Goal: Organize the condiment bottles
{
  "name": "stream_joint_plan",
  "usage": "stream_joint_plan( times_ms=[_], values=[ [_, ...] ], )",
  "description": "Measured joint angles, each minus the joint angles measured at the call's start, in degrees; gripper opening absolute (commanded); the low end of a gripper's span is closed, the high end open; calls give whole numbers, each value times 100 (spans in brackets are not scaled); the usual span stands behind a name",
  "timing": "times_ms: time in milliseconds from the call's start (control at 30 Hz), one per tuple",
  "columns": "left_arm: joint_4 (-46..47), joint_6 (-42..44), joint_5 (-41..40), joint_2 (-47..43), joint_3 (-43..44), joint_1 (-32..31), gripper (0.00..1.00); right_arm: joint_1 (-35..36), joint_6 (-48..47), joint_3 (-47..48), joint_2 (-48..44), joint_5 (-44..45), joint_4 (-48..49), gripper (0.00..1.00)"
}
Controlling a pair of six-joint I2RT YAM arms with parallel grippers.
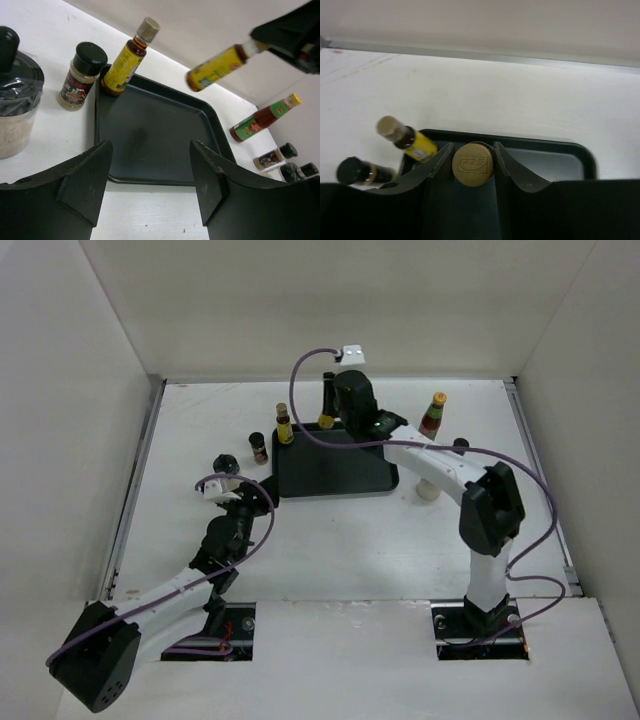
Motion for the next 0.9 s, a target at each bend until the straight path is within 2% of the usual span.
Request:
stream_joint_plan(
  times_ms=[367,900],
  values=[
    [-20,-101,2,22,-2,120,61,293,-37,1366,1714,-402,-70,25],
    [-17,-173,175,221,-2,151,61,293,-70,1727,2177,-407,17,26]
  ],
)
